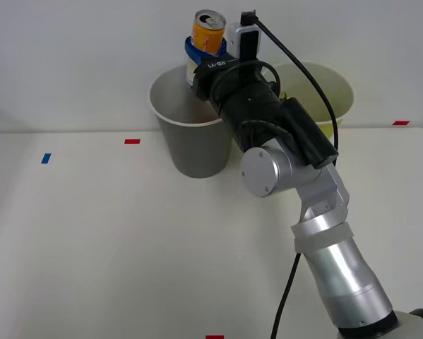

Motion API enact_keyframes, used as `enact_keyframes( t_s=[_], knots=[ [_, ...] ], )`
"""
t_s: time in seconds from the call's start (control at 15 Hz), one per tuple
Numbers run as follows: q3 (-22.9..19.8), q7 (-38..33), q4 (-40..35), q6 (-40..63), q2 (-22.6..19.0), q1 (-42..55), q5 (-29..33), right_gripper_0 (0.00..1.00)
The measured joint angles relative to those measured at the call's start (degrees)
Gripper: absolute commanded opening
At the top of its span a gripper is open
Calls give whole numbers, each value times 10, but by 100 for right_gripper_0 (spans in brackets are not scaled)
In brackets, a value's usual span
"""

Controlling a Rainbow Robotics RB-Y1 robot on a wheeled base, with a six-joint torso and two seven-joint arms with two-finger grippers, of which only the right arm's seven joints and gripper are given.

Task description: Put cans in the gray bin, plastic bottles in the light green bin

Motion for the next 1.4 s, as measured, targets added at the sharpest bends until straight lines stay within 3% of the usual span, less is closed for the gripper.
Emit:
enact_keyframes(
  t_s=[0.2, 0.4, 0.53, 0.6, 0.67, 0.8, 0.87, 1.4],
  knots=[
    [-4, 0, 2, 0, 0, -2, 0, 0],
    [-5, 0, 2, 0, 0, -3, 0, 17],
    [-2, -2, 2, 0, 0, -3, 0, 21],
    [-1, -4, 2, 0, 0, -3, 0, 38],
    [0, -5, 2, 0, 0, -3, 0, 66],
    [3, -7, 2, 0, 0, -3, -2, 96],
    [4, -9, 2, 0, 0, -3, -3, 100],
    [3, -14, 2, 0, 0, -3, -5, 100]
  ],
)
